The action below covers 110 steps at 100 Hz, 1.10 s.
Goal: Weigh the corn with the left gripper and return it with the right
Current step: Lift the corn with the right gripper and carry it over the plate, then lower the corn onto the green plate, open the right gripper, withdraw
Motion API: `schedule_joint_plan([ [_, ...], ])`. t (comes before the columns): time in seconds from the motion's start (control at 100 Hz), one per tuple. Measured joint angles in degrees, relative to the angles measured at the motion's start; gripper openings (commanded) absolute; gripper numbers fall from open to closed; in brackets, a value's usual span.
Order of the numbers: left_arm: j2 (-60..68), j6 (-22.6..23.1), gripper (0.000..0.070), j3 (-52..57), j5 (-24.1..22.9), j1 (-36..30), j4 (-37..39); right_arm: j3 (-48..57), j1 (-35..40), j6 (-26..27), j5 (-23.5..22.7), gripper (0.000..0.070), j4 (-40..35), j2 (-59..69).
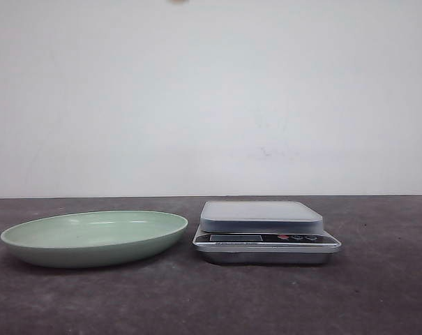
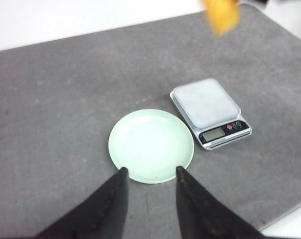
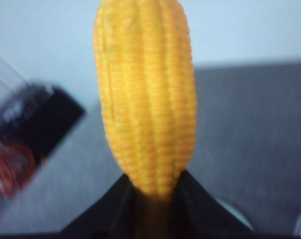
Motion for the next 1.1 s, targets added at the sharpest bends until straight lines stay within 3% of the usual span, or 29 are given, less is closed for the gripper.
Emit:
schedule_joint_plan([
  [0.51, 0.00, 0.02, 0.0161, 0.00, 0.04, 0.00, -2.10, -0.02, 3.41, 13.90, -8.76, 0.0000, -1.79, 26.12],
  [0.69, 0.00, -0.09, 0.0161, 0.00, 0.04, 0.00, -2.34, -0.07, 3.45, 17.84, -9.07, 0.0008, -2.40, 28.33],
  [0.74, -0.02, -0.17, 0.0161, 0.00, 0.04, 0.00, -2.34, -0.04, 3.48, 18.34, -9.07, 0.0079, -2.05, 28.30],
  [0.85, -0.02, -0.20, 0.0161, 0.00, 0.04, 0.00, -2.36, -0.04, 3.45, 18.99, -9.68, 0.0404, -2.38, 28.30],
  [0.9, -0.02, -0.22, 0.0161, 0.00, 0.04, 0.00, -2.34, -0.04, 3.45, 19.15, -11.13, 0.0510, -2.19, 28.30],
  [0.95, -0.04, -0.22, 0.0161, 0.00, 0.04, 0.00, -2.34, -0.04, 3.45, 19.26, -12.85, 0.0548, -1.90, 28.30],
  [1.1, -0.07, -0.22, 0.0161, 0.00, 0.04, 0.00, -2.34, 0.09, 3.30, 19.34, -14.95, 0.0548, -0.26, 28.20],
])
